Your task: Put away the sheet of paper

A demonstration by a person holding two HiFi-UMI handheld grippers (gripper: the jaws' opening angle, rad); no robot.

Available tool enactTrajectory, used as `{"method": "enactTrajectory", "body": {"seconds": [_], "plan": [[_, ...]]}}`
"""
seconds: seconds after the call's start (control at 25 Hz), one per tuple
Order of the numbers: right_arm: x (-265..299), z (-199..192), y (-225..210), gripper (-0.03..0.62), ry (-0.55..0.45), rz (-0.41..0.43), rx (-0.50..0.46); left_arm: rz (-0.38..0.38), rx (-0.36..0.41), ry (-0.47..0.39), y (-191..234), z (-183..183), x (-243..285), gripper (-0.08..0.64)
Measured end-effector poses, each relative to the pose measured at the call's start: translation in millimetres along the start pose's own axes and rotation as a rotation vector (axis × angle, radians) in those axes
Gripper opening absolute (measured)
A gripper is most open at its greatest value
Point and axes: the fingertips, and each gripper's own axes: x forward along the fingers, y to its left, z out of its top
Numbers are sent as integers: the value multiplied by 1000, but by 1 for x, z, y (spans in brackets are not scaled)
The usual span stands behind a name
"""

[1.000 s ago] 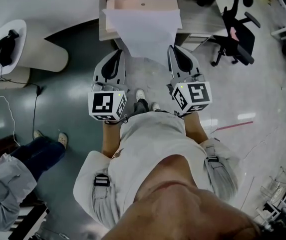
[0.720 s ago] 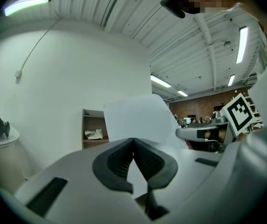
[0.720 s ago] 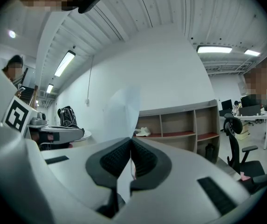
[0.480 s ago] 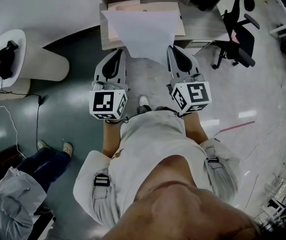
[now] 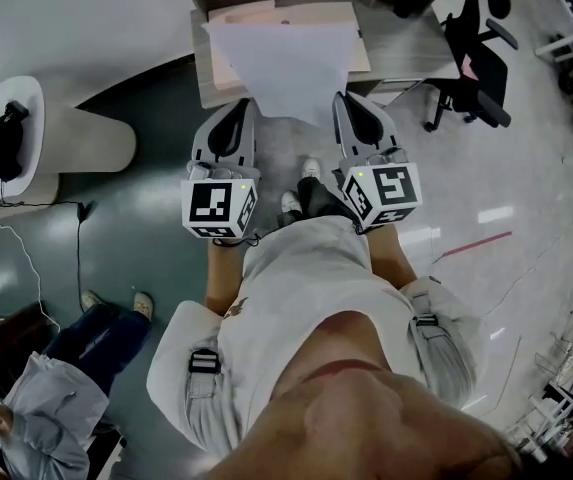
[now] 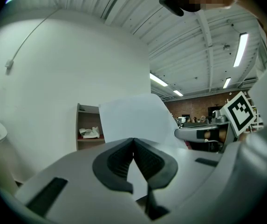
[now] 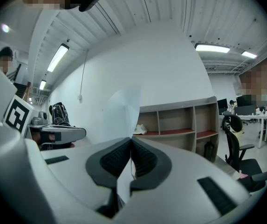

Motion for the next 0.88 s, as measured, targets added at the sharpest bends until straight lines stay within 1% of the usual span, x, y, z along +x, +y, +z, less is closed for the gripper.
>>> {"method": "enactTrajectory", "body": {"seconds": [0.36, 0.52, 0.88], "plan": [[44, 1, -25, 20, -3, 29, -6, 32, 14, 0, 23, 2, 43, 20], [68, 5, -36, 20, -2, 50, -11, 42, 15, -4, 34, 6, 68, 20], [120, 9, -62, 20, 6, 105, -19, 75, 17, 9, 53, 3, 120, 20]]}}
